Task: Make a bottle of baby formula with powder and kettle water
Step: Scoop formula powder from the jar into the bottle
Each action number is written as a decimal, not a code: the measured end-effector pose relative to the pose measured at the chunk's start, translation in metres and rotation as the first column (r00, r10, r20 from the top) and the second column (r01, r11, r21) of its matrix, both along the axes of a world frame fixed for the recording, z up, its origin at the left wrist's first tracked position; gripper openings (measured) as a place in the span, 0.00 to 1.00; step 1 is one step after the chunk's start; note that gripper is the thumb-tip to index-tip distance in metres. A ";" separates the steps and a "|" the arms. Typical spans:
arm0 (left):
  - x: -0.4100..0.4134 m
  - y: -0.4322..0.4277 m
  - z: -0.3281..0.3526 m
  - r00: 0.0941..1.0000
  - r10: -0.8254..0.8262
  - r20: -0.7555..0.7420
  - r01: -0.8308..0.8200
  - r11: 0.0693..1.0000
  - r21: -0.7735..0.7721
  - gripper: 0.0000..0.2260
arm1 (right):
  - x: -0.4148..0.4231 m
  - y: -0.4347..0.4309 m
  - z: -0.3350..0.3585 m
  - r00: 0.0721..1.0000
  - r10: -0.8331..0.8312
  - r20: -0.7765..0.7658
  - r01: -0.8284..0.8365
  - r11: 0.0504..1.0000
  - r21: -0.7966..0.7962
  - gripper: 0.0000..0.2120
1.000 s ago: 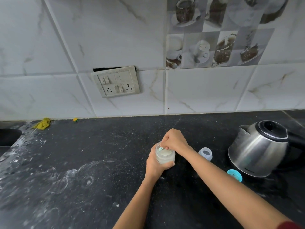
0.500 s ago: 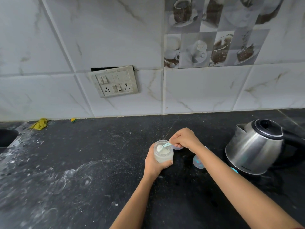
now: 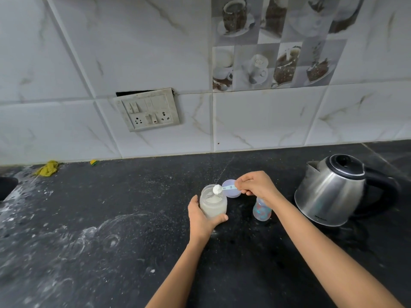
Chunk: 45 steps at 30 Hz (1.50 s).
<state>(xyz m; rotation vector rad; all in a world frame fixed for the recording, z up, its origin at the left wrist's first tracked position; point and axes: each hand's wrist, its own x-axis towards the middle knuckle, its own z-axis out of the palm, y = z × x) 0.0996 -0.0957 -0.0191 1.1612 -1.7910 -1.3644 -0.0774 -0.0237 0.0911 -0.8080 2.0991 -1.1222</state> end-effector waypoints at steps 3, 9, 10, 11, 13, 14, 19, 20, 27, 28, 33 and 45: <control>0.004 0.022 -0.001 0.987 0.152 -0.041 -0.154 0.986 -0.057 0.35 | -0.005 0.011 0.004 1.000 -0.029 0.007 0.029 0.999 -0.030 0.04; -0.005 0.062 -0.008 0.996 0.073 -0.056 -0.079 0.990 -0.120 0.23 | -0.022 0.040 0.012 0.994 -0.103 0.043 0.106 0.991 -0.083 0.05; -0.008 0.066 -0.008 0.999 0.025 -0.041 -0.030 0.991 -0.130 0.22 | -0.025 0.045 0.013 0.992 -0.114 0.051 0.119 0.988 -0.096 0.05; -0.013 0.069 -0.007 0.999 -0.018 -0.035 0.013 0.991 -0.132 0.21 | -0.029 0.050 0.014 0.991 -0.124 0.054 0.129 0.986 -0.104 0.05; -0.025 0.071 -0.006 0.995 -0.093 -0.030 0.089 0.989 -0.115 0.22 | -0.035 0.062 0.014 0.987 -0.148 0.059 0.155 0.981 -0.119 0.05; -0.032 0.072 -0.005 0.992 -0.124 -0.024 0.121 0.988 -0.100 0.24 | -0.038 0.068 0.013 0.984 -0.163 0.071 0.171 0.977 -0.129 0.05; -0.067 0.069 0.000 0.966 -0.257 0.034 0.258 0.965 -0.042 0.40 | -0.053 0.089 0.006 0.969 -0.228 0.100 0.238 0.965 -0.109 0.05; -0.073 0.068 0.000 0.961 -0.274 0.044 0.275 0.961 -0.031 0.42 | -0.055 0.092 0.004 0.965 -0.239 0.106 0.250 0.962 -0.109 0.05; -0.108 0.064 0.002 0.929 -0.353 0.108 0.354 0.935 0.009 0.47 | -0.063 0.107 -0.008 0.945 -0.302 0.124 0.316 0.942 -0.113 0.04; -0.112 0.063 0.001 0.928 -0.358 0.104 0.358 0.933 0.015 0.47 | -0.064 0.108 -0.009 0.945 -0.305 0.122 0.318 0.942 -0.109 0.04; -0.122 0.061 -0.004 0.934 -0.350 0.072 0.351 0.936 0.001 0.30 | -0.070 0.111 -0.015 0.946 -0.308 0.098 0.316 0.945 -0.084 0.03; -0.120 0.059 0.000 0.936 -0.345 0.068 0.347 0.937 -0.029 0.26 | -0.075 0.111 -0.020 0.954 -0.298 0.014 0.299 0.953 -0.048 0.04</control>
